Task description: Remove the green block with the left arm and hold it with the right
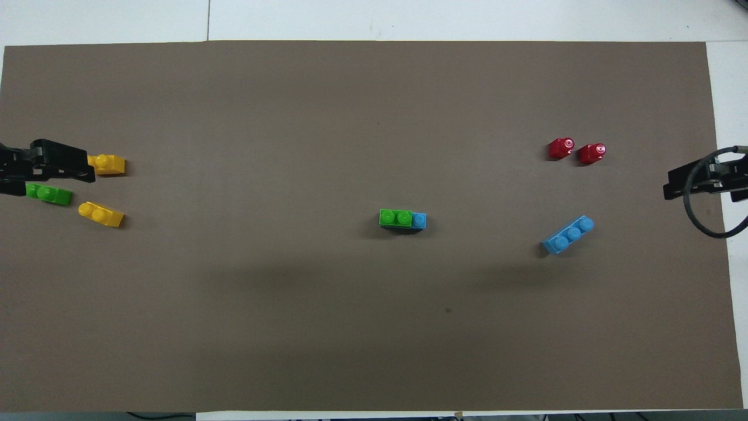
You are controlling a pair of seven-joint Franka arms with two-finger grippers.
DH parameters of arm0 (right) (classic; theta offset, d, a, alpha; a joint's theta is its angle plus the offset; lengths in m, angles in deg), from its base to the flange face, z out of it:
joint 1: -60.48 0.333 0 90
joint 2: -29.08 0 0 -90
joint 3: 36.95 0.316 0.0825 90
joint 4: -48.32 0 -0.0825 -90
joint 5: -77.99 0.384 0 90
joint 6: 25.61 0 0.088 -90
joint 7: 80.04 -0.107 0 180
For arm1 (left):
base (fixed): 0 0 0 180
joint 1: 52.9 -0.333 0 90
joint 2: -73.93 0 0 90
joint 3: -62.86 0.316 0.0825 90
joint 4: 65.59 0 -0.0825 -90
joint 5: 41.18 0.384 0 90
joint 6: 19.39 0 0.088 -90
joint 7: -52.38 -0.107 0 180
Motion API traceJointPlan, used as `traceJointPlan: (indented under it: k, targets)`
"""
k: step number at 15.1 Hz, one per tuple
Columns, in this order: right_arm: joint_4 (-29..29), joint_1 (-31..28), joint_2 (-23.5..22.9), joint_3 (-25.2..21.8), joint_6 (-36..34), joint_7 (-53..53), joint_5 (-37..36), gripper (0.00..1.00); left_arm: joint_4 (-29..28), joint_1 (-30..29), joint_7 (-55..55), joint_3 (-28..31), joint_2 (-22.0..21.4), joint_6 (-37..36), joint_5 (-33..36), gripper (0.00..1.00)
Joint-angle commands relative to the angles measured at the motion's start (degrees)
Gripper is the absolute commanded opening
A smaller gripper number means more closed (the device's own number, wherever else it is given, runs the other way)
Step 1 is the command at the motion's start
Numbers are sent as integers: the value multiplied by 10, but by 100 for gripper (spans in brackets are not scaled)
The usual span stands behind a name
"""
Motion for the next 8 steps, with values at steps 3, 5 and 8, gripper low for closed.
traceJointPlan:
  k: [3,5,8]
  targets:
    - [-13,-20,11,5,13,5,4,100,-7,3,-4,3,-6,17,-9,100]
    - [-13,-19,11,5,24,-32,5,100,-6,3,-3,3,-6,18,-9,100]
    - [-14,-13,11,6,21,-157,7,100,-5,3,-3,2,-6,20,-9,100]
